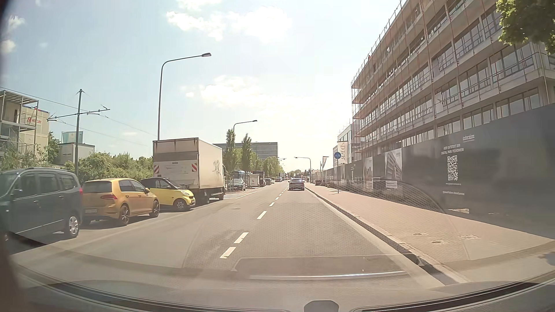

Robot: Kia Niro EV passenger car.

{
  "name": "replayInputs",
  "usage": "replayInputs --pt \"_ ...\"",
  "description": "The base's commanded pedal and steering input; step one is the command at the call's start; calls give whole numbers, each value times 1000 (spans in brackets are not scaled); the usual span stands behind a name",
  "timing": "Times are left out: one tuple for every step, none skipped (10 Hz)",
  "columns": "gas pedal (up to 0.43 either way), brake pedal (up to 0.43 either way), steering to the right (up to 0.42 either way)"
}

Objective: Follow the waypoints while adhering to traffic rules and regulations

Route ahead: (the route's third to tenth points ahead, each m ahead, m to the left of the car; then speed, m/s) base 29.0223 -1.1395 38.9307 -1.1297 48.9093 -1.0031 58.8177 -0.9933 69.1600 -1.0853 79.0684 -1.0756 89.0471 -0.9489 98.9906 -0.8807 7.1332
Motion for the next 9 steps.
replayInputs --pt "268 30 5" --pt "268 30 5" --pt "268 30 0" --pt "268 30 -6" --pt "268 30 -8" --pt "268 30 -8" --pt "260 30 -7" --pt "260 30 -6" --pt "260 30 -2"
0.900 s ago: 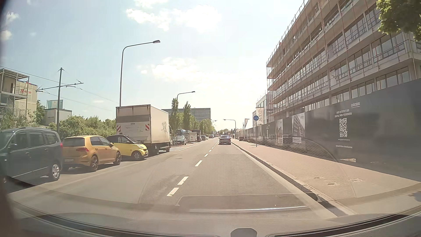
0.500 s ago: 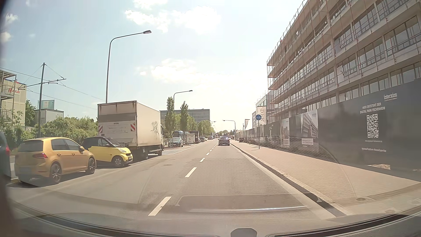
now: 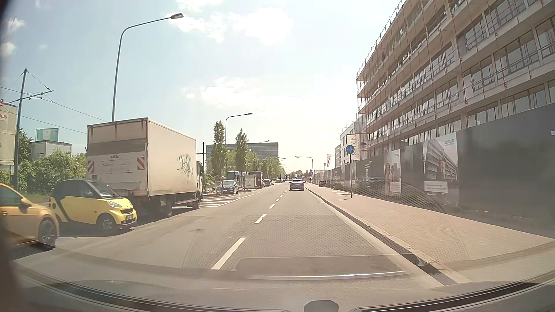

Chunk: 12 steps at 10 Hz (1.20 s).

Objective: Follow the waypoints while adhering to traffic rules and regulations

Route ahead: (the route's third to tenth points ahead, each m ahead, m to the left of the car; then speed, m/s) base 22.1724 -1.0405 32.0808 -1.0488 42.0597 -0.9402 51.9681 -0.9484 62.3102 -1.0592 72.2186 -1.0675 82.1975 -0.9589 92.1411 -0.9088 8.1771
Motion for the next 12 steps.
replayInputs --pt "260 30 0" --pt "260 30 0" --pt "248 30 1" --pt "240 30 0" --pt "209 30 0" --pt "189 30 0" --pt "189 30 0" --pt "189 30 0" --pt "189 30 0" --pt "189 30 0" --pt "189 30 0" --pt "189 30 -1"
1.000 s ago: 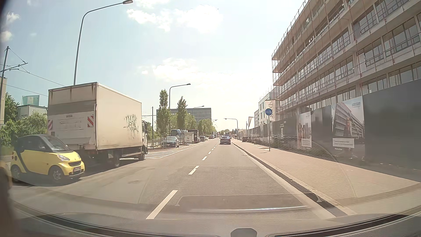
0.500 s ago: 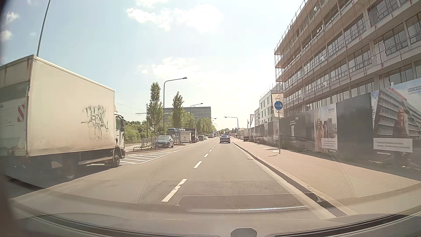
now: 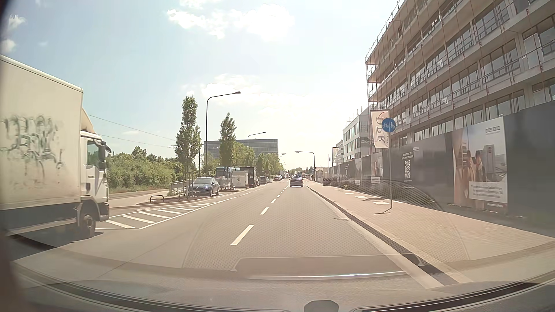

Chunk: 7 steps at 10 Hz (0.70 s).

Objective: Follow the waypoints while adhering to traffic rules and regulations

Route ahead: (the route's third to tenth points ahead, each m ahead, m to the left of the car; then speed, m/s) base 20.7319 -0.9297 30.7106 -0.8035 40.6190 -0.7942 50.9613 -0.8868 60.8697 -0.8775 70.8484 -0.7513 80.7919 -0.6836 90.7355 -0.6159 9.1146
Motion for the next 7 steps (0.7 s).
replayInputs --pt "189 30 -2" --pt "189 30 -2" --pt "189 30 -2" --pt "189 30 -2" --pt "189 30 -2" --pt "177 30 -2" --pt "177 30 -2"
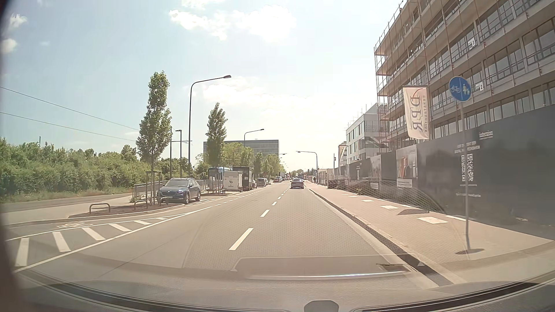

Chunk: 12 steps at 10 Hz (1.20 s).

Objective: Follow the waypoints while adhering to traffic rules and regulations

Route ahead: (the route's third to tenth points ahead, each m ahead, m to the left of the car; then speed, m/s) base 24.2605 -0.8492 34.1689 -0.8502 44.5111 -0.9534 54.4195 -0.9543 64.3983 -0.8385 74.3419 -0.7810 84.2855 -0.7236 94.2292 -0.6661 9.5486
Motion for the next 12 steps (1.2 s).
replayInputs --pt "177 30 -2" --pt "177 30 -2" --pt "169 30 -2" --pt "150 30 -2" --pt "150 30 -2" --pt "150 30 0" --pt "150 30 2" --pt "150 30 6" --pt "150 30 6" --pt "150 30 6" --pt "150 30 6" --pt "150 30 5"
